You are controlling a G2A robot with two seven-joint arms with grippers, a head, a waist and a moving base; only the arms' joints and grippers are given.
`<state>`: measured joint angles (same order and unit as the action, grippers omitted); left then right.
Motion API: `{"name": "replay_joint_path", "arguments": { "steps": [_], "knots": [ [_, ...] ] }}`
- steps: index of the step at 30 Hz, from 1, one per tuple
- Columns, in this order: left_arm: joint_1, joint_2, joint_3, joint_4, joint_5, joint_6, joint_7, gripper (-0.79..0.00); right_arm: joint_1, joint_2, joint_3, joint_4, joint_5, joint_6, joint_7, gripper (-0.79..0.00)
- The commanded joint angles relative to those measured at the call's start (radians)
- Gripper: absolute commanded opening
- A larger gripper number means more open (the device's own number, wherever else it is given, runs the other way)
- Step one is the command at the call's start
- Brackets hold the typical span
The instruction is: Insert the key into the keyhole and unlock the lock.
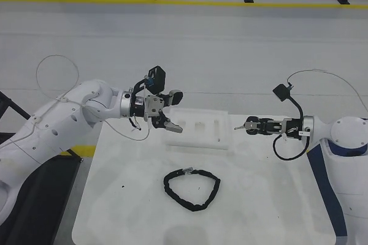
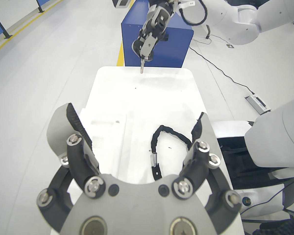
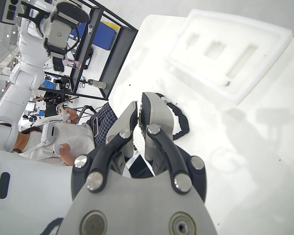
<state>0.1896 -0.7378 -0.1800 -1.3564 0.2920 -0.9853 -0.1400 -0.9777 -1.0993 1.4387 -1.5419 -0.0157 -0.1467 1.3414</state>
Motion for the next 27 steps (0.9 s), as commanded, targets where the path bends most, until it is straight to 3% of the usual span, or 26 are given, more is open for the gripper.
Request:
{"name": "replay_joint_path", "arguments": {
  "steps": [1, 17, 27],
  "knots": [
    [0.023, -0.003, -0.003, 0.009, 0.009, -0.005, -0.004, 0.0, 0.0, 0.0, 0.0, 0.0, 0.0, 0.0, 0.0, -0.785],
    [0.222, -0.084, -0.023, 0.162, 0.272, -0.002, 0.084, 0.0, 0.0, 0.0, 0.0, 0.0, 0.0, 0.0, 0.0, -0.785],
    [0.268, -0.149, -0.003, 0.232, 0.329, -0.027, 0.0, 0.0, 0.0, 0.0, 0.0, 0.0, 0.0, 0.0, 0.0, -0.785]
  ]
}}
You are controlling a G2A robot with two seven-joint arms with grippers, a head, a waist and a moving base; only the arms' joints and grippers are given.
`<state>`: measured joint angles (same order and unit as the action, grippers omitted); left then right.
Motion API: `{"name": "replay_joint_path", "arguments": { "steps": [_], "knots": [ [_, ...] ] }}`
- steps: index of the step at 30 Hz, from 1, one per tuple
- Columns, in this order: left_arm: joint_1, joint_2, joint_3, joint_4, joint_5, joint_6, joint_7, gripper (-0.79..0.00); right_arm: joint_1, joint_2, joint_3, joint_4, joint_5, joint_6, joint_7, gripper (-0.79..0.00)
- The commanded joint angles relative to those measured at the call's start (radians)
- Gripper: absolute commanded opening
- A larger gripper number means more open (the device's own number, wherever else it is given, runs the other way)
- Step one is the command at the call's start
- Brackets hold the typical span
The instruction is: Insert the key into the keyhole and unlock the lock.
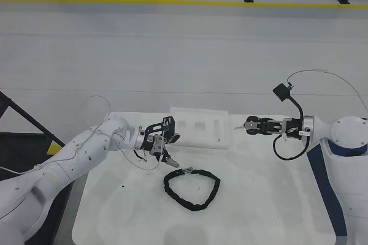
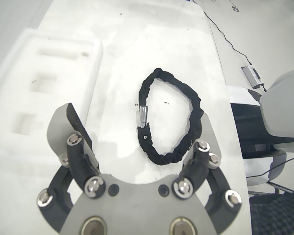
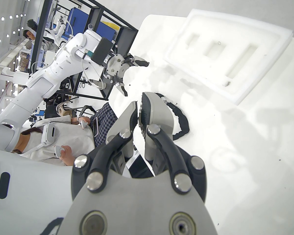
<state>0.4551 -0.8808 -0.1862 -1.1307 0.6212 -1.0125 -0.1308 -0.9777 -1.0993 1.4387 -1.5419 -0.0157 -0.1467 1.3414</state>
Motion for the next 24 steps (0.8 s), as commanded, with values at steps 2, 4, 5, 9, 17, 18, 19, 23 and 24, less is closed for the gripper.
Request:
{"name": "replay_joint_path", "arguments": {
  "steps": [2, 4, 5, 9, 17, 18, 19, 23, 24],
  "knots": [
    [0.006, -0.02, 0.016, 0.016, 0.002, 0.0, -0.04, 0.0, 0.0, 0.0, 0.0, 0.0, 0.0, 0.0, 0.0, -0.785],
    [0.017, -0.034, 0.016, 0.021, 0.004, 0.0, -0.088, 0.0, 0.0, 0.0, 0.0, 0.0, 0.0, 0.0, 0.0, -0.785],
    [0.022, -0.041, 0.016, 0.029, 0.0, 0.0, -0.112, 0.0, 0.0, 0.0, 0.0, 0.0, 0.0, 0.0, 0.0, -0.785],
    [0.036, -0.07, 0.016, 0.047, -0.039, 0.0, -0.196, 0.0, 0.0, 0.0, 0.0, 0.0, 0.0, 0.0, 0.0, -0.785],
    [0.043, -0.088, 0.016, 0.04, -0.065, 0.0, -0.265, 0.0, 0.0, 0.0, 0.0, 0.0, 0.0, 0.0, 0.0, -0.785],
    [0.043, -0.088, 0.016, 0.04, -0.065, 0.0, -0.265, 0.0, 0.0, 0.0, 0.0, 0.0, 0.0, 0.0, 0.0, -0.785],
    [0.043, -0.088, 0.016, 0.04, -0.065, 0.0, -0.265, 0.0, 0.0, 0.0, 0.0, 0.0, 0.0, 0.0, 0.0, -0.785],
    [0.043, -0.088, 0.016, 0.04, -0.065, 0.0, -0.265, 0.0, 0.0, 0.0, 0.0, 0.0, 0.0, 0.0, 0.0, -0.785],
    [0.043, -0.088, 0.016, 0.04, -0.065, 0.0, -0.265, 0.0, 0.0, 0.0, 0.0, 0.0, 0.0, 0.0, 0.0, -0.785]
  ]
}}
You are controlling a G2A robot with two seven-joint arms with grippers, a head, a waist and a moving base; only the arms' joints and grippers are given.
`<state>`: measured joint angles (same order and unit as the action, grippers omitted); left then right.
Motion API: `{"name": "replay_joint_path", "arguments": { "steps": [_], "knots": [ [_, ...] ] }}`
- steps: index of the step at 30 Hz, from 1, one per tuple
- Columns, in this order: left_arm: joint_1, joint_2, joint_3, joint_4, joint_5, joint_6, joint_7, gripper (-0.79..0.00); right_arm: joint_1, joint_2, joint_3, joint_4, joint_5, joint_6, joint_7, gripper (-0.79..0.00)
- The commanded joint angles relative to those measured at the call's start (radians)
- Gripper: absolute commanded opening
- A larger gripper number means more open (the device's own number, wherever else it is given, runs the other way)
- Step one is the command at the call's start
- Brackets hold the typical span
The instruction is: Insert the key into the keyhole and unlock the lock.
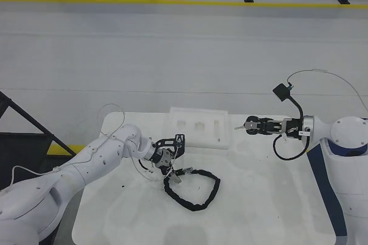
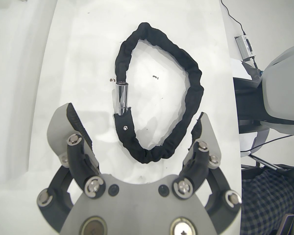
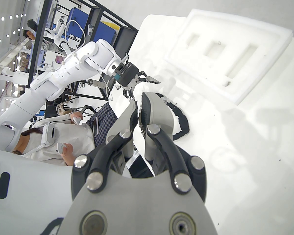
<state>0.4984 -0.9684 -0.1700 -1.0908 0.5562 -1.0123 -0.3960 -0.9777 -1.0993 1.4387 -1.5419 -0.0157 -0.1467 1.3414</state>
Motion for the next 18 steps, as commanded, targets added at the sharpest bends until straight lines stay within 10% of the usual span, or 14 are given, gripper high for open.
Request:
{"name": "replay_joint_path", "arguments": {
  "steps": [1, 9, 18],
  "knots": [
    [0.0, 0.0, 0.0, 0.0, 0.0, 0.0, 0.0, 0.0, 0.0, 0.0, 0.0, 0.0, 0.0, 0.0, 0.0, -0.785],
    [0.011, 0.0, -0.011, -0.013, 0.017, 0.036, 0.021, 0.0, 0.0, 0.0, 0.0, 0.0, 0.0, 0.0, 0.0, -0.785],
    [0.076, 0.01, -0.084, 0.018, 0.273, 0.0, 0.343, 0.0, 0.0, 0.0, 0.0, 0.0, 0.0, 0.0, 0.0, -0.785]
  ]
}}
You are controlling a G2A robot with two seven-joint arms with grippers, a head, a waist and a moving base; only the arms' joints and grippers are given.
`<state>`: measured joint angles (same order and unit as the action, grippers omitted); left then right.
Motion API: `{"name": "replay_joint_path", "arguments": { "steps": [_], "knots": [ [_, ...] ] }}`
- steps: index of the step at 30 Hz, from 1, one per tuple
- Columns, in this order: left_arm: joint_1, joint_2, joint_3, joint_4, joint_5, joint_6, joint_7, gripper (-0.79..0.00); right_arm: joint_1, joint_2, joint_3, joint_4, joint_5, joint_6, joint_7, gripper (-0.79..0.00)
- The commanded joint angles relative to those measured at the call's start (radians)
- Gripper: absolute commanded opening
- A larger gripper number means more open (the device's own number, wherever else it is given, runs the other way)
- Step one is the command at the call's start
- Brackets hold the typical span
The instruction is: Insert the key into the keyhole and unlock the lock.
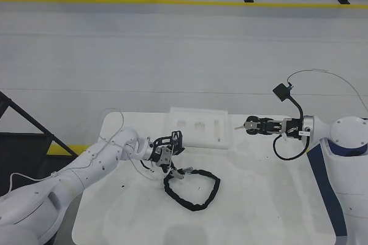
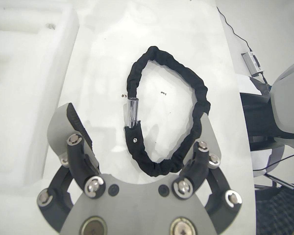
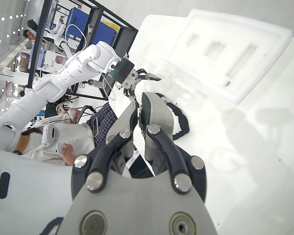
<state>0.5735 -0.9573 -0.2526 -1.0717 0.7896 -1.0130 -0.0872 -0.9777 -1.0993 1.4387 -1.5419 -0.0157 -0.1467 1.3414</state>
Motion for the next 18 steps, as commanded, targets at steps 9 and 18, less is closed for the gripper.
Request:
{"name": "replay_joint_path", "arguments": {
  "steps": [9, 18],
  "knots": [
    [0.027, -0.031, -0.002, 0.071, 0.37, 0.001, 0.336, 0.0, 0.0, 0.0, 0.0, 0.0, 0.0, 0.0, 0.0, -0.785],
    [0.05, -0.087, 0.025, 0.182, 0.602, 0.068, 0.59, 0.0, 0.0, 0.0, 0.0, 0.0, 0.0, 0.0, 0.0, -0.785]
  ]
}}
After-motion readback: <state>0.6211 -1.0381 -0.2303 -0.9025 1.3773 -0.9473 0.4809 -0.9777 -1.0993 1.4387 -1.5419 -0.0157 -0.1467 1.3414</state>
